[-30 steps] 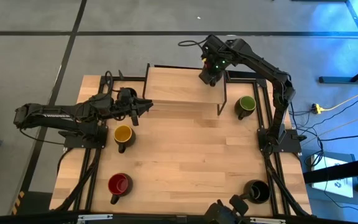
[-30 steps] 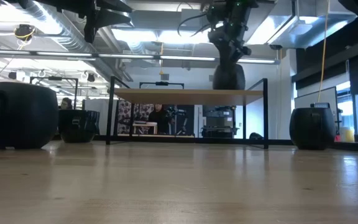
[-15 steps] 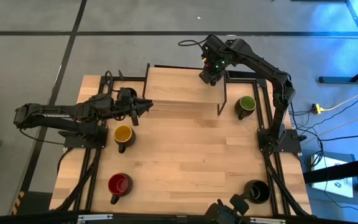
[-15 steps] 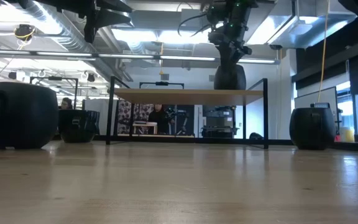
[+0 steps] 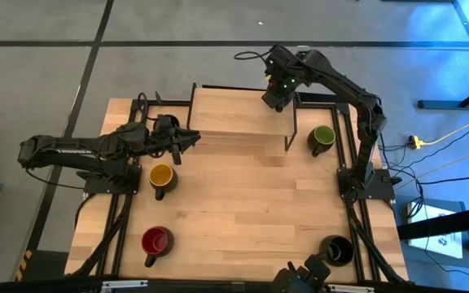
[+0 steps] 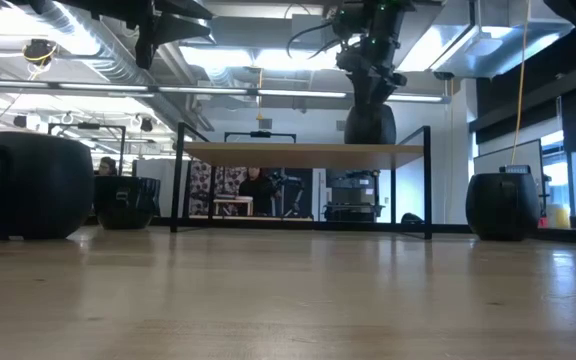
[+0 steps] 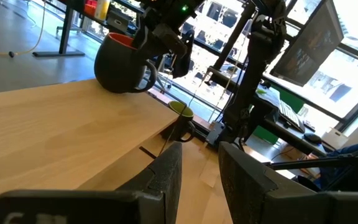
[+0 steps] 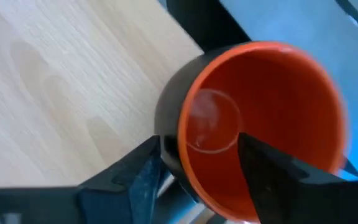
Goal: Place coffee mugs
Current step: Put the yellow cup on the shelf
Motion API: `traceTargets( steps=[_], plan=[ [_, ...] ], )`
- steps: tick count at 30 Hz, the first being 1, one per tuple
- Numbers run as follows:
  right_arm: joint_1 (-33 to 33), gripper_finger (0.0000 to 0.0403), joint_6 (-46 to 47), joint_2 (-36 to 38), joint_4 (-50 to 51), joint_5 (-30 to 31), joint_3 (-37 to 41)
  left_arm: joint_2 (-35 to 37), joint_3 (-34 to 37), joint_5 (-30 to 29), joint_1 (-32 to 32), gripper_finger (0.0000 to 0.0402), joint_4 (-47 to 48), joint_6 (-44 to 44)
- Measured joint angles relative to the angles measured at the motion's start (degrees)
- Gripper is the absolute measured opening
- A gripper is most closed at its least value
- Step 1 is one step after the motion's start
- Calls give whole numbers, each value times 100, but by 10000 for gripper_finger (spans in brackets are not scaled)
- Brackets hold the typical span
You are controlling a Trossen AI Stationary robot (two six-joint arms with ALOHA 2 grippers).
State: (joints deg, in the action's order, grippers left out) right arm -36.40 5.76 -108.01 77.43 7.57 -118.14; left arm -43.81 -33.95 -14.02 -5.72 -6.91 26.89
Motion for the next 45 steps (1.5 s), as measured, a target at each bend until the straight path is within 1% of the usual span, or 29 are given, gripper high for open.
traceTargets(
  steps=[4, 7, 11, 14, 16, 19, 22, 24, 26, 29, 31, 32, 34, 36, 38, 41, 43, 45],
  plan=[
    [32, 213, -2, 98, 328, -147, -637, 0, 0, -2, -2, 99, -1, -2],
    [215, 213, 5, 337, 640, -166, -1041, -1, 0, -2, -2, 99, -1, -2],
    [838, 214, -2, 938, 697, -222, -1069, 0, 0, -2, -1, 99, -1, -4],
    [1496, 214, 17, 1425, 601, -211, -783, 0, 0, -2, -2, 99, -3, -4],
    [1975, 214, 97, 1764, 470, -213, -420, -7, 0, -4, -2, 99, -3, -32],
    [2703, 214, 246, 2352, -15, -156, 448, -57, 2, 0, -1, 99, 16, -48],
    [3396, 214, 678, 3022, -828, 34, 1611, -129, 2, 85, 2, 99, -31, -50],
    [3773, 214, 989, 3482, -1397, 76, 2472, -251, 2, 316, 46, 99, 11, -50],
    [4099, 214, 1371, 3922, -1952, 133, 3309, -392, 2, 502, 131, 99, -3, -52],
    [4498, 214, 2111, 4426, -2610, 396, 4413, -611, -9, 655, 314, 99, 32, -48],
    [4738, 214, 2563, 4669, -2947, 509, 4996, -756, -226, 714, 457, 99, 442, -50],
    [4859, 214, 2739, 4752, -3083, 549, 5244, -818, -428, 729, 530, 99, 802, -52],
    [5072, 214, 3031, 4859, -3269, 597, 5650, -962, -973, 732, 639, 99, 1856, -58],
    [5273, 214, 3227, 4901, -3335, 649, 5983, -1127, -1565, 729, 708, 99, 3173, -62],
    [5416, 214, 3312, 4892, -3432, 718, 6213, -1255, -2153, 756, 740, 99, 4368, -53],
    [5582, 214, 3438, 4833, -3519, 779, 6458, -1339, -2898, 759, 743, 99, 5825, 250],
    [5672, 214, 3450, 4772, -3626, 810, 6556, -1330, -3225, 756, 726, 99, 6621, 527],
    [5775, 214, 3449, 4716, -3779, 921, 6597, -1313, -3433, 756, 690, 99, 7183, 740]
  ],
)
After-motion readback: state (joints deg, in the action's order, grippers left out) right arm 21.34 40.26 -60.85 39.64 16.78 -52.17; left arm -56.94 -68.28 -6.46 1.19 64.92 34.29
